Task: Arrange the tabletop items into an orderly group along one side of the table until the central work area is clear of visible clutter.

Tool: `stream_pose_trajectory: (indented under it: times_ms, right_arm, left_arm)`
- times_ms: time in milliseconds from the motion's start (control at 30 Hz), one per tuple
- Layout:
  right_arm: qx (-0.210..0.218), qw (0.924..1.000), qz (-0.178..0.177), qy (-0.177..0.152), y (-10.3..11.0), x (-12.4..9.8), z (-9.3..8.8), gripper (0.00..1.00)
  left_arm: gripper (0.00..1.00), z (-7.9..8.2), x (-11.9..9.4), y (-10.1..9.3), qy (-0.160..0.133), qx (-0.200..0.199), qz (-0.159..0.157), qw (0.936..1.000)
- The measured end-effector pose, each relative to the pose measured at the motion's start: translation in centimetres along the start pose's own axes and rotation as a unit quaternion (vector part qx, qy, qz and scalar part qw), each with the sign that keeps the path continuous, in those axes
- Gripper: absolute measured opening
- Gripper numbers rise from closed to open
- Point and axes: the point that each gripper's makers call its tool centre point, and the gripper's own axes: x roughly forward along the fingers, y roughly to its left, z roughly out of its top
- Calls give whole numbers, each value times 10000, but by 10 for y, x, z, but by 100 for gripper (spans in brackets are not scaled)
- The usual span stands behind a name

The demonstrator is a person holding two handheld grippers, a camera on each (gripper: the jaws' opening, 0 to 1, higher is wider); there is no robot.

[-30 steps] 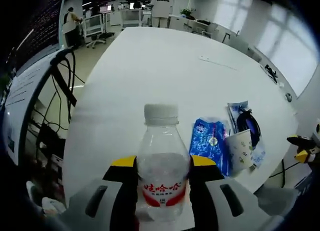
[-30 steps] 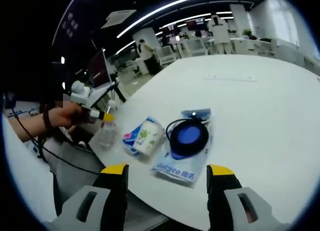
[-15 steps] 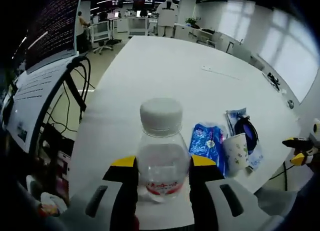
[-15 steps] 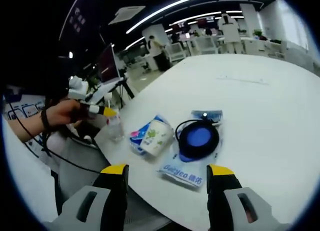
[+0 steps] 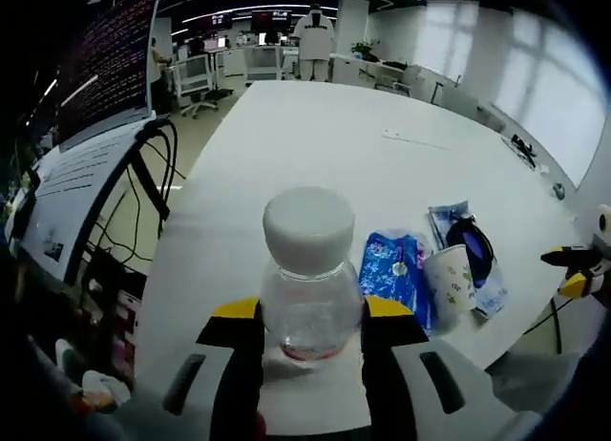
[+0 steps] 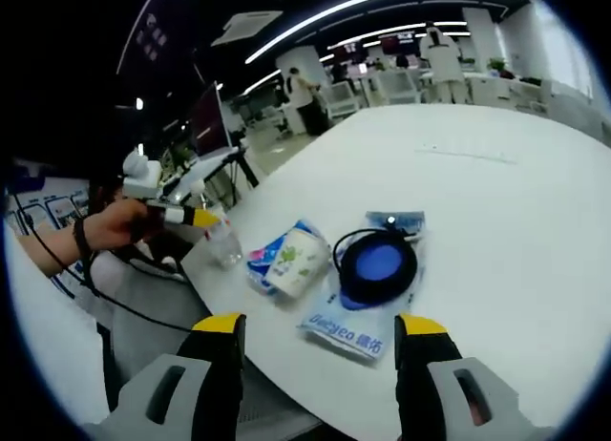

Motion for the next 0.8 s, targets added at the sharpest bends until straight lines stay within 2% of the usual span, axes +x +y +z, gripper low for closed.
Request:
stream_pose_trajectory:
  times_ms: [200, 400, 567, 800]
  right_arm:
    - [21, 10000, 22, 39, -3, 2, -5, 64]
    - [53, 10000, 42, 24, -6, 6, -1, 64]
    - [35, 10000, 43, 48, -11, 7, 1, 64]
    - [64, 10000, 40, 59, -12, 8, -1, 64]
  left_arm:
    - [39, -4, -4, -1, -80, 24, 36, 10000]
    - [39, -7, -6, -4, -268, 350, 106, 9990]
    - [39, -12, -11, -8, -325, 377, 174, 9986]
    - [39, -11, -10, -9, -419, 382, 220, 9981]
